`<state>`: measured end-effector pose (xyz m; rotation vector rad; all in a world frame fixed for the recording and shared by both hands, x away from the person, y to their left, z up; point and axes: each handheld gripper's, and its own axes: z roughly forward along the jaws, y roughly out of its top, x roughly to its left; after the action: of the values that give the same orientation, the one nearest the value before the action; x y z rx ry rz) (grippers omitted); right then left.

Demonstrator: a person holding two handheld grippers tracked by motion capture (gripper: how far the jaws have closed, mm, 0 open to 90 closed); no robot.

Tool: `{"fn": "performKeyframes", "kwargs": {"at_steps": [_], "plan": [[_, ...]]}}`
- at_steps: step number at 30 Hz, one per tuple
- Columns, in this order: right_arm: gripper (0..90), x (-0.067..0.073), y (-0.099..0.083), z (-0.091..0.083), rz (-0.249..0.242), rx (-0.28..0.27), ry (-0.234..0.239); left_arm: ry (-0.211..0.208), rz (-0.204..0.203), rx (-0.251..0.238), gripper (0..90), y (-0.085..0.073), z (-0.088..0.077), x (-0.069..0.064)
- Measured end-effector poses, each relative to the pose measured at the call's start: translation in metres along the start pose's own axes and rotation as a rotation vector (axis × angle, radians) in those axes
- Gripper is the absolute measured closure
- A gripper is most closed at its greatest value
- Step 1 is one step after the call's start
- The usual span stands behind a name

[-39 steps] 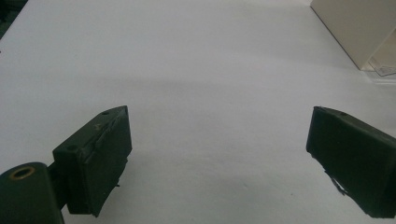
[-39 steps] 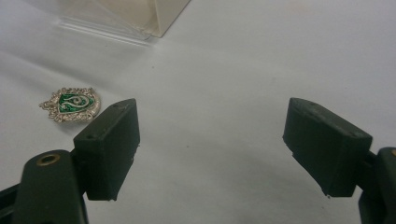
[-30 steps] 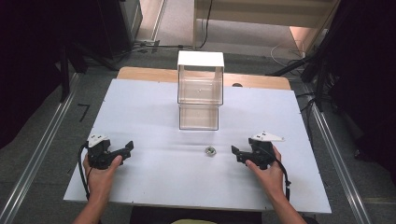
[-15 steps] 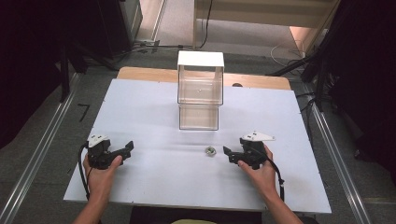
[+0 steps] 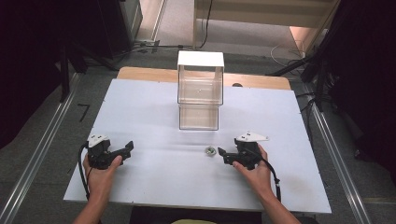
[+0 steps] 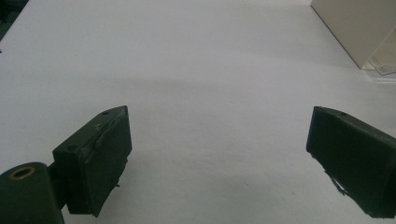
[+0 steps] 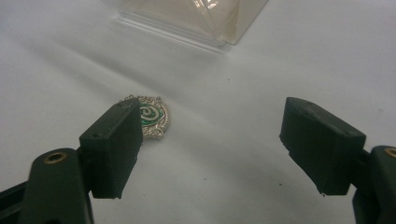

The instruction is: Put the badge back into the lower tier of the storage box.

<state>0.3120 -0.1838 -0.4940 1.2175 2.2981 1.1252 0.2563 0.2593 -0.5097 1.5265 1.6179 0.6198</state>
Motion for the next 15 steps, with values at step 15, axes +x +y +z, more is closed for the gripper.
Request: {"fn": "performKeyframes", "kwargs": {"at_steps": [15], "plan": [[23.3, 0.018, 0.002, 0.012, -0.046, 0.015, 0.029, -0.002, 0.0, 0.001, 6.9, 0.0, 0.0, 0.0]]}}
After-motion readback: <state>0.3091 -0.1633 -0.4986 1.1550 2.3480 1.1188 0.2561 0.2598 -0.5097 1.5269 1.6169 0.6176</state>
